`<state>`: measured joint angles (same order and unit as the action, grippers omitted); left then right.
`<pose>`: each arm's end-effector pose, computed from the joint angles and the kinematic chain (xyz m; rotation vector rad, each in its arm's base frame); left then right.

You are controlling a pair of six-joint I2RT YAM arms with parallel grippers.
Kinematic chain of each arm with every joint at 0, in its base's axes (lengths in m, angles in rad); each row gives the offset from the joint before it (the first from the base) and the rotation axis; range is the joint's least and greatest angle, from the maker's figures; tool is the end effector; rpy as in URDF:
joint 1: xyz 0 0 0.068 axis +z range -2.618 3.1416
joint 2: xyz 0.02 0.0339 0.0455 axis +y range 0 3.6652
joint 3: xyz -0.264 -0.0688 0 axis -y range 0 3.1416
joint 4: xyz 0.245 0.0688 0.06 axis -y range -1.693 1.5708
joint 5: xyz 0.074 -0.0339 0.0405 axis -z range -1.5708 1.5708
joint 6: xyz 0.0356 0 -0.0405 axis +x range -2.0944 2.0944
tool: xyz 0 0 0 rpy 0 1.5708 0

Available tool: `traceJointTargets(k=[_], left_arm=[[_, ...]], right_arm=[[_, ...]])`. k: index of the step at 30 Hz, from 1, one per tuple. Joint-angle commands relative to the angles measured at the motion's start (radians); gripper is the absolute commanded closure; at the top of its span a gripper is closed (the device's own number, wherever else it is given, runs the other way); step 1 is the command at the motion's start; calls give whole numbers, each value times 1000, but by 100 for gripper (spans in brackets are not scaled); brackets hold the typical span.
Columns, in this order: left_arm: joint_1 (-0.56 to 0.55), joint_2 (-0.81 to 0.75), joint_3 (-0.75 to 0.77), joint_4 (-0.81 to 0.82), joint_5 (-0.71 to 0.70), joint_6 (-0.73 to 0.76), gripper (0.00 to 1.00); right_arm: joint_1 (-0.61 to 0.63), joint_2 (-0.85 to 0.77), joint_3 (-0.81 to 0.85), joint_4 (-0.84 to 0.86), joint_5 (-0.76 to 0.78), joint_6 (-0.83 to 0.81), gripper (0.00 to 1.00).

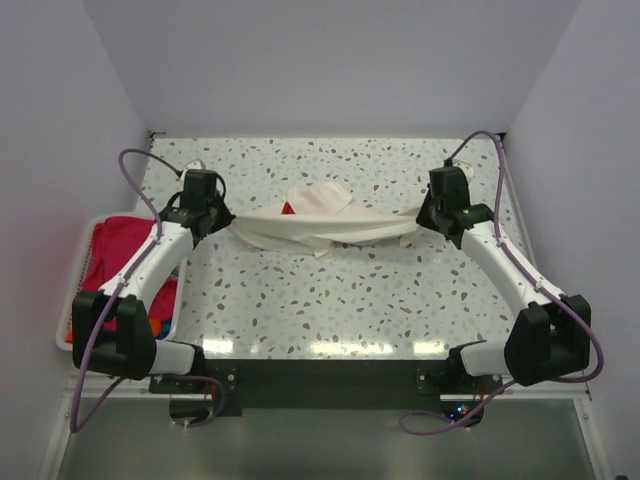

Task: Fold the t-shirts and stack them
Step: Flatten the tshirt out

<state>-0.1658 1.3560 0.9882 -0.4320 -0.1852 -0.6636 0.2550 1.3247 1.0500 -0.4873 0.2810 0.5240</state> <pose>0.2870 -0.0414 0.2612 -0.6673 2.2645 -0.1852 0.2793 0.0626 0.2861 0.4450 2.2536 0.0726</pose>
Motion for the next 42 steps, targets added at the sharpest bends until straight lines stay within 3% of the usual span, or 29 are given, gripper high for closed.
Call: traceJointTargets(k=[1, 6, 11, 17, 24, 30, 34, 35, 39, 41, 42], left_arm=[[9, 44, 50, 41, 41, 47, 100], [12, 103, 226, 10, 69, 73, 100], [14, 49, 276, -31, 76, 90, 100], [14, -121, 283, -108, 92, 101, 100], [15, -248, 459, -234, 43, 127, 100], [15, -97, 529, -189, 81, 102, 100], [15, 86, 567, -128, 205, 84, 100], [12, 112, 563, -125, 290, 75, 100], [-130, 103, 456, -83, 258, 116, 99], [-231, 77, 373, -62, 215, 110, 86], [-254, 43, 262, -45, 208, 82, 77]], right_arm=[[-51, 74, 60, 55, -55, -9, 94], [-65, 114, 191, 38, -71, -10, 100], [-66, 68, 231, 9, -132, -13, 100], [-65, -135, 183, -43, -149, -10, 100], [-65, -268, 269, -151, -112, -41, 96], [-66, -109, 324, -110, -123, -36, 96], [-72, 69, 363, -86, -129, -32, 98], [-77, 123, 364, -70, -114, -33, 98], [-126, 209, 346, -48, -121, -27, 100], [-151, 217, 325, -31, -131, -22, 99], [-158, 217, 303, -17, -149, -18, 99]])
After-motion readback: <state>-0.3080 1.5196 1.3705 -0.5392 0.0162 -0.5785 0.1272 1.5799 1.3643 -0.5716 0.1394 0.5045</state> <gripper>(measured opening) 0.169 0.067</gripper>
